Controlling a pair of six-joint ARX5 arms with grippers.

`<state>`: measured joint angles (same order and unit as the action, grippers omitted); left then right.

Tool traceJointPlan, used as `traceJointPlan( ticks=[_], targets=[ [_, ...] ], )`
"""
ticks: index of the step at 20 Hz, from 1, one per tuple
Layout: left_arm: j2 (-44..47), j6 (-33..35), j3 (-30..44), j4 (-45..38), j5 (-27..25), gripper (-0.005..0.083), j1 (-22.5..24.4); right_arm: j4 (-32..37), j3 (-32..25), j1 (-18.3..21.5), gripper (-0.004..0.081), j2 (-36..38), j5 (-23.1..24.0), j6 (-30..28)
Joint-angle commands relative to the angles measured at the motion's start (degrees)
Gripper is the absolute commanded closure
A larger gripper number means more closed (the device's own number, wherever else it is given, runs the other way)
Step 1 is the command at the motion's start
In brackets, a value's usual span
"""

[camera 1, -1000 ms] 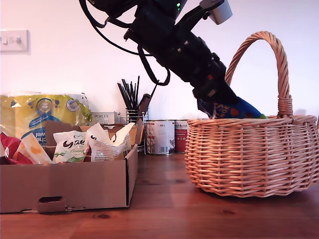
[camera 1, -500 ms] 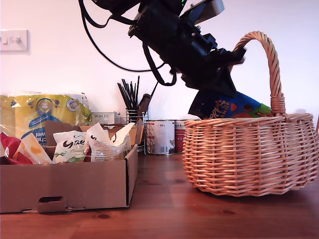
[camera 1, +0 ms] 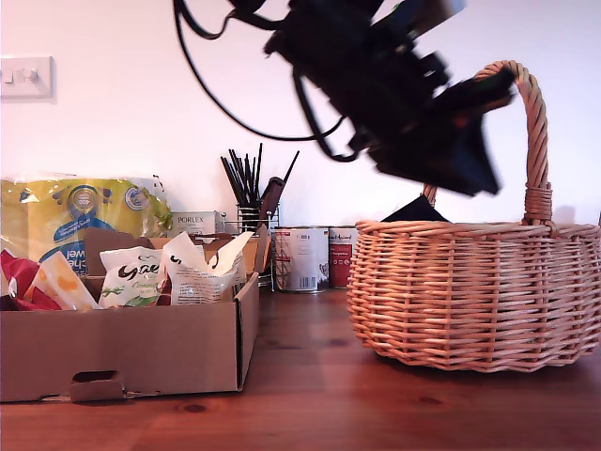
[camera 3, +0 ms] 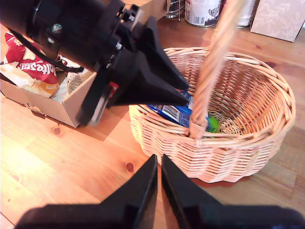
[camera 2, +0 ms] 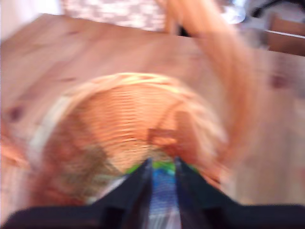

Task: Move the bags of Easter eggs from the cardboard box on the left into the woven basket on the right side.

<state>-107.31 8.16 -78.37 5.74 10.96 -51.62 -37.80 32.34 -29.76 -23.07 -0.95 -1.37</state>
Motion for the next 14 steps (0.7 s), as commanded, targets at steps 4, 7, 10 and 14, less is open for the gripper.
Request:
traceJointPlan(
  ticks=[4,7,10,14],
  targets=[
    [8.4,1.7,-0.6,4.0,0.1,0.0693,2.6,0.2,0.4,-0.2,0.0783,0.2,0.0,-0.2],
    [13.9,5.4,-0.6,13.0,-0.7,0.0793,5.0,0.2,0.4,-0.2,0.0783,0.2,0.0,-1.0],
    [19.2,7.7,0.0,19.1,-1.0,0.0793,8.2,0.2,0.4,-0.2,0.0783,0.2,0.0,-1.7],
    [27.5,10.4,8.2,18.9,-0.3,0.0793,13.1,0.3,0.4,-0.2,0.0783,0.2,0.0,-1.7]
  ],
)
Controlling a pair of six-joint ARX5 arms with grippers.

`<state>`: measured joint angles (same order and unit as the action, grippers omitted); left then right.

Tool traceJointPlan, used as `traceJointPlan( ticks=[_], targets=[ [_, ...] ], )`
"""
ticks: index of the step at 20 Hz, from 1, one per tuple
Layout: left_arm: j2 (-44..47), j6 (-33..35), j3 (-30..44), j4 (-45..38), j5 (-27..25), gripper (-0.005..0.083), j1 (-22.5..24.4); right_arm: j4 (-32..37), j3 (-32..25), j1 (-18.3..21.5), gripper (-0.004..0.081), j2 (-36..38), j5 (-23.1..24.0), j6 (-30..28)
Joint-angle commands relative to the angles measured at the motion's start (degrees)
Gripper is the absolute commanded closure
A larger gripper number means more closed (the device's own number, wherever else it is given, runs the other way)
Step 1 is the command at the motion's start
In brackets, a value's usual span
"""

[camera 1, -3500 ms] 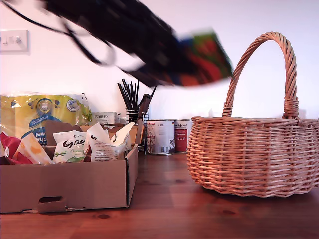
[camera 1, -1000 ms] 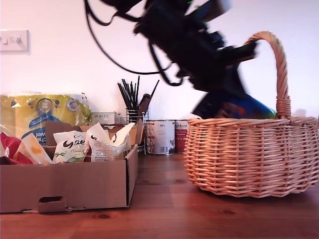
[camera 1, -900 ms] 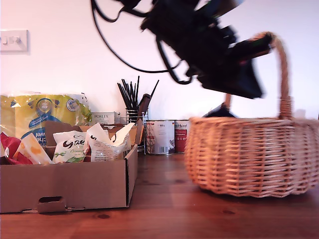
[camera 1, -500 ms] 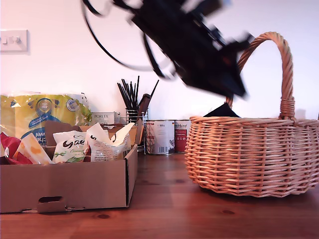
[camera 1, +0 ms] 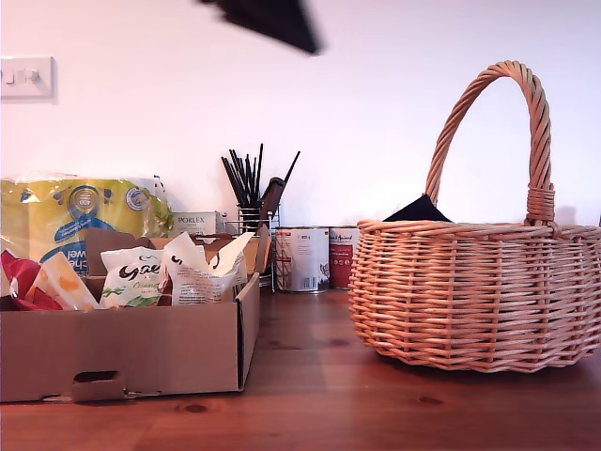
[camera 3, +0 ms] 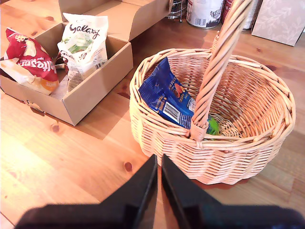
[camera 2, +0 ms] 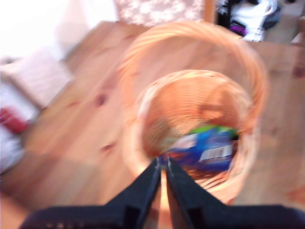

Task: Move the bags of Easter eggs from the cardboard box on the left into the woven basket on the right side.

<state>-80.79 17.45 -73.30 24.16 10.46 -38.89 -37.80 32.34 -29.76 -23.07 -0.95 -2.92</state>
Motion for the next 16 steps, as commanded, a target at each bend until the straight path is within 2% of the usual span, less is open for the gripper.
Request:
traceJointPlan(
  ticks=[1,6,9,10,12,13,14,16],
  targets=[
    [3.1,2.0,6.5,-0.5,1.1,0.0793,1.7,0.3,0.4,-0.2,0.0783,0.2,0.0,-0.2],
    [12.6,4.1,24.9,-8.9,2.8,0.0793,9.2,0.2,0.4,-0.2,0.0783,0.2,0.0,-0.2],
    [14.0,4.2,27.1,-7.9,4.1,0.078,11.6,0.2,0.4,-0.2,0.0783,0.2,0.0,-0.2],
    [13.3,4.1,27.1,-8.2,4.1,0.0663,12.0,0.2,0.4,-0.2,0.0783,0.2,0.0,-0.2],
    [11.4,5.2,27.1,-8.5,2.3,0.0063,12.3,0.2,0.3,-0.2,0.0783,0.2,0.0,-0.2],
    [10.2,5.8,27.1,-8.8,1.6,-0.0003,12.2,0.2,0.4,-0.2,0.0783,0.2,0.0,-0.2],
    [9.0,8.6,27.1,-9.7,1.5,0.0029,12.1,0.2,0.4,-0.2,0.0783,0.2,0.0,-0.2],
    [7.1,10.1,27.1,-11.9,1.0,0.0026,12.1,0.2,0.4,-0.2,0.0783,0.1,0.0,-0.2]
  ],
)
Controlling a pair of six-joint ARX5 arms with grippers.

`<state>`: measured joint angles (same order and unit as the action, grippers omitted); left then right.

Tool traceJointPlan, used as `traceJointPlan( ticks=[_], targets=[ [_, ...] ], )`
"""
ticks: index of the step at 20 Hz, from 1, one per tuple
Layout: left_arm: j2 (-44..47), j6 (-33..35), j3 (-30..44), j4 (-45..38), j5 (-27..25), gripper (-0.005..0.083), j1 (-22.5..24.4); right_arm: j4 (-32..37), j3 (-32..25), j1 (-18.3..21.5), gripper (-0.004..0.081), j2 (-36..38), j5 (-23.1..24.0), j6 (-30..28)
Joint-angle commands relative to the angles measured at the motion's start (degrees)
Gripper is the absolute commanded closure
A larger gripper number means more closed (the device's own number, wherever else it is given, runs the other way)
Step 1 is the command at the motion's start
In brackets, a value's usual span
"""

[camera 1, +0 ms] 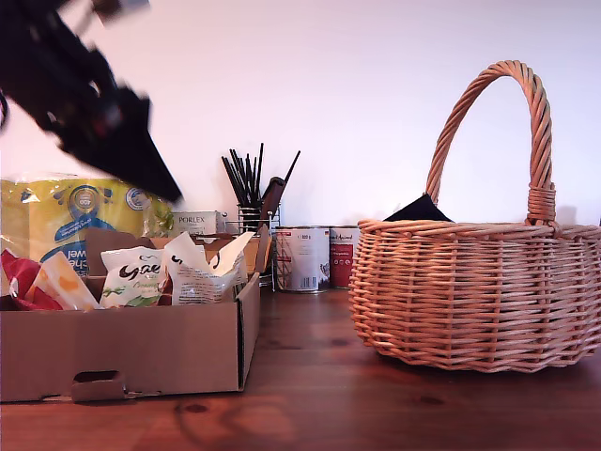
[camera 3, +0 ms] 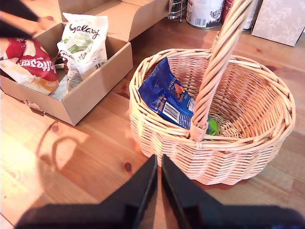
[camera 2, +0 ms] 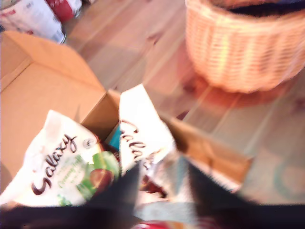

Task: Move the bags of Easter eggs from the cardboard box on the left into the woven basket on the right side.

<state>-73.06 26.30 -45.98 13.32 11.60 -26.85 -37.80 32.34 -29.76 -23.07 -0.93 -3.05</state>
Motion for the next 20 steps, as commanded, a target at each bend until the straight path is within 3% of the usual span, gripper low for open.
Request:
traceJointPlan(
  ticks=[1,10,20],
  targets=[
    [-1.4,1.3,-0.2,-2.1,-0.1,0.0026,0.1,0.2,0.4,-0.2,0.0783,0.1,0.0,0.0],
    [-12.6,5.3,-0.3,-12.3,3.1,0.0026,2.5,0.2,0.4,-0.2,0.0783,0.1,0.0,0.0],
    [-26.1,5.2,-3.8,-13.8,6.6,0.0026,3.6,0.2,0.4,-0.2,0.0783,0.1,0.0,0.0]
  ],
)
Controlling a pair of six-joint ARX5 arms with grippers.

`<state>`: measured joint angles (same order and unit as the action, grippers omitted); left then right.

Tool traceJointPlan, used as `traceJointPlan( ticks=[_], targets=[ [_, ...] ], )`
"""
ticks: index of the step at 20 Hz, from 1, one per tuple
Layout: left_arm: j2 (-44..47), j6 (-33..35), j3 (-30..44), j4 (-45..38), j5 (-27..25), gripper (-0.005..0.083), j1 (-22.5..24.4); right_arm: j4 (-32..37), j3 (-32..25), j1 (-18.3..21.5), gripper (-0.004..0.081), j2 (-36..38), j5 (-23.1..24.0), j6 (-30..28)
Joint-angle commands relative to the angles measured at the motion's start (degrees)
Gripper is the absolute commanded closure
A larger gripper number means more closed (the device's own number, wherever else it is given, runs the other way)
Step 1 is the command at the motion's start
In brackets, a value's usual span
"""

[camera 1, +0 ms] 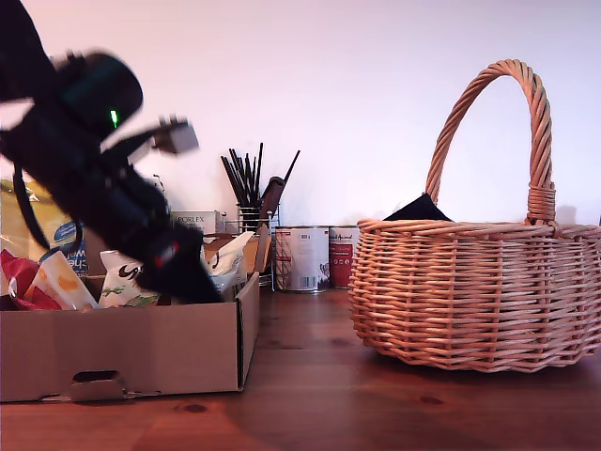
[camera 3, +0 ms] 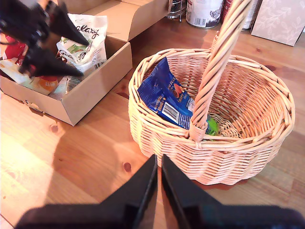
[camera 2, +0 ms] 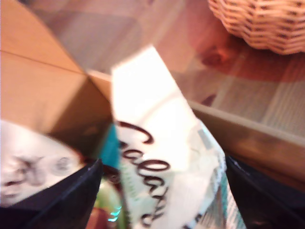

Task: Move the bags of Easter eggs from the cardboard box on the left into the woven basket on the right side.

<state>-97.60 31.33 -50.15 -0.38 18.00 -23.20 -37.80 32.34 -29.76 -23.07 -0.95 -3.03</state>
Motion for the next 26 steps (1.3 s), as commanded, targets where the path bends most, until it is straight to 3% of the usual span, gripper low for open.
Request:
traceJointPlan(
  ticks=[1,8,9,12,13,19,26],
  targets=[
    [-2.4,0.2,0.3,0.0,0.2,0.0026,0.0,0.2,0.3,-0.2,0.0783,0.1,0.0,0.0],
    [-3.3,0.2,0.3,-1.1,0.6,0.0059,-0.1,0.2,0.4,-0.2,0.0783,0.1,0.0,0.0],
    [-3.3,0.1,0.3,-1.0,0.6,0.0128,-0.1,0.2,0.4,-0.2,0.0783,0.1,0.0,0.0],
    [-3.3,-0.5,0.3,-1.3,0.9,0.0471,-0.1,0.2,0.4,-0.2,0.0783,0.1,0.0,0.0],
    [-3.3,-0.5,0.3,-1.5,1.3,0.0521,-0.1,0.2,0.3,-0.2,0.0783,0.1,0.0,0.0],
    [-3.1,-2.6,0.3,-4.5,1.9,0.0596,0.0,0.2,0.3,-0.2,0.0783,0.1,0.0,0.0],
    [3.6,-2.6,0.3,-0.8,1.9,0.063,0.0,0.2,0.4,-0.2,0.0783,0.1,0.0,0.0]
  ],
)
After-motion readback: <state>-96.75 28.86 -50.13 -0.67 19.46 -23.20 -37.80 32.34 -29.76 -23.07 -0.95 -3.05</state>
